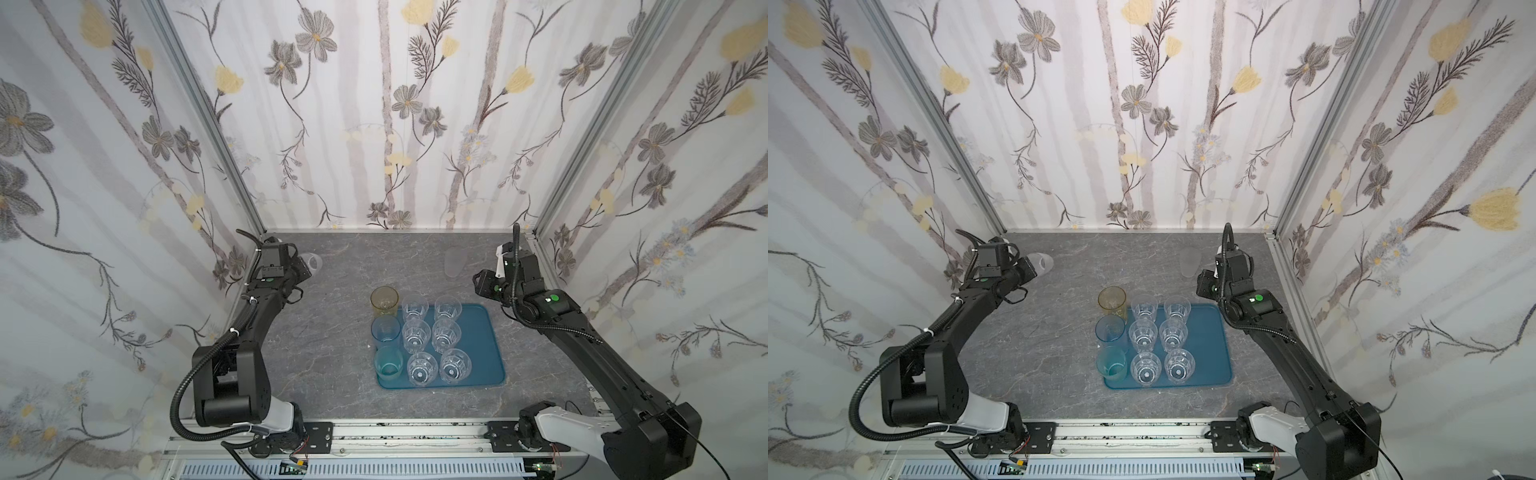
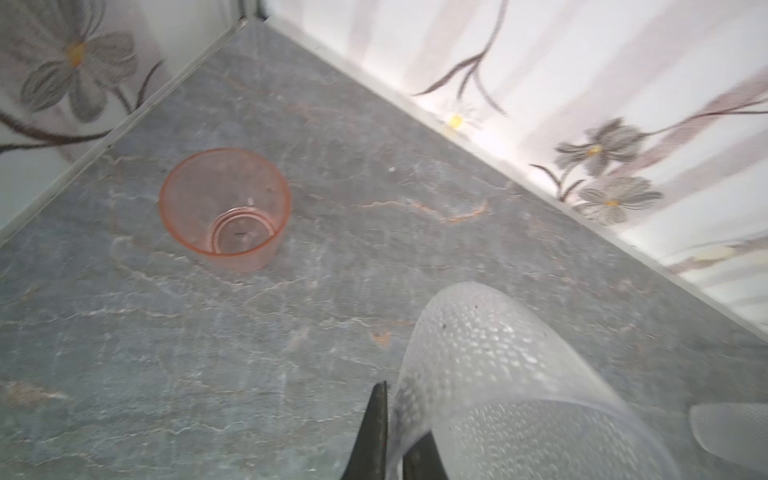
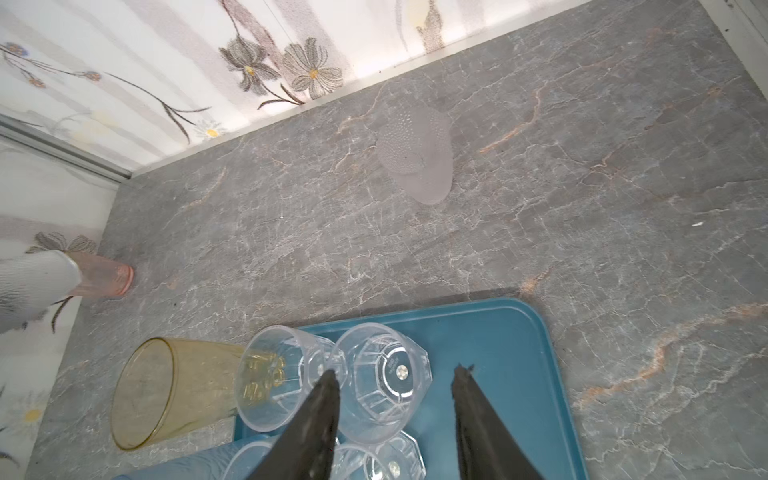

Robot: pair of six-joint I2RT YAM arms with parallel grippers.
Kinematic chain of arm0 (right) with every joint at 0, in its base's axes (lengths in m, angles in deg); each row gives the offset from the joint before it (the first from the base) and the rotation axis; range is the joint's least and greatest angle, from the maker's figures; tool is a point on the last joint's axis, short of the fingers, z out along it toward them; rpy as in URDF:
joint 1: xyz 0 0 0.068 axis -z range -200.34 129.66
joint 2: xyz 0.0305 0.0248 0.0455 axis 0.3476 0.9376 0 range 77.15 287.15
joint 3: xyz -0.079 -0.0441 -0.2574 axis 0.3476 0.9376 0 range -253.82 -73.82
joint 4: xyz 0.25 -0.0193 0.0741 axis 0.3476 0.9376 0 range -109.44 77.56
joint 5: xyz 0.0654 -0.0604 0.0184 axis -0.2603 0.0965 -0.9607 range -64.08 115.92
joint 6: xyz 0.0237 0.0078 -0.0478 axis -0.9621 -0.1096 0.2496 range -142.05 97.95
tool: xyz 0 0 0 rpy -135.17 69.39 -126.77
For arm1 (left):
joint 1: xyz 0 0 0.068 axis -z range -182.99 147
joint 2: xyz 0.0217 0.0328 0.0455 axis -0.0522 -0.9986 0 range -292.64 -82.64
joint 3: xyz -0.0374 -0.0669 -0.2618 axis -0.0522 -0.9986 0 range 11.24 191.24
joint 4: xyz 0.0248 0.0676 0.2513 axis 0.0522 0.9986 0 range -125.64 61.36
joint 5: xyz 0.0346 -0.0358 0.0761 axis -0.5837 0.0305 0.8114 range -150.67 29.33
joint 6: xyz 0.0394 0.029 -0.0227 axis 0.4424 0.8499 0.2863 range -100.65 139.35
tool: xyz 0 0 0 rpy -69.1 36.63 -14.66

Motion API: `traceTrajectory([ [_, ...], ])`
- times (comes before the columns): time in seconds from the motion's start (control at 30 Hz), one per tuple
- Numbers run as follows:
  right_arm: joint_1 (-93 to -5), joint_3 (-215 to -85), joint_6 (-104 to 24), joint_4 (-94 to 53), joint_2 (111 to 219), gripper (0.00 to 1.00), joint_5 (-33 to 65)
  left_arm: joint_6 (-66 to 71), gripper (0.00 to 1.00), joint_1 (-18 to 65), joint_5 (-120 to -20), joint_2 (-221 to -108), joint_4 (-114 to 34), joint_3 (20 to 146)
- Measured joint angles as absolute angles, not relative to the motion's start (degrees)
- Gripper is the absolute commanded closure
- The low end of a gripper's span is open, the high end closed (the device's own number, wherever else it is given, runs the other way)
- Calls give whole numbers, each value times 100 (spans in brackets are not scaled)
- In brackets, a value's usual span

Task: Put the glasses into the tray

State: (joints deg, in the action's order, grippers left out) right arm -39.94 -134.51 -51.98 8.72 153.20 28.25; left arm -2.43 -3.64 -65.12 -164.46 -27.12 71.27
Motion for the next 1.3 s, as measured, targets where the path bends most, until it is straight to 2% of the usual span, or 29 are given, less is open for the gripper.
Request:
traceTrajectory([
  [0.23, -3976, -13451, -5212, 914, 15309, 54, 2419, -337, 100, 1457, -5830, -16112, -2719, 7936],
  [0.43, -3972, -13468, -5314, 905, 15263, 51, 2069, -335, 100, 2853, -5454, -16934, -2728, 8895],
  [0.57, -4007, -13488, -5351, 861, 15191, 48, 1861, -335, 100, 3409, -5397, -17565, -2723, 9330],
  [0.73, -3884, -13505, -5349, 732, 15582, 48, 2006, -357, 100, 3795, -5349, -18092, -2688, 9645],
  [1.07, -3366, -15003, -5566, 160, 18214, 51, 2325, -354, 100, 4056, -5316, -18444, -2682, 9756],
  [1.3, -3183, -15831, -5649, 105, 19206, 56, 2484, -260, 100, 4125, -5229, -18720, -2677, 9743],
])
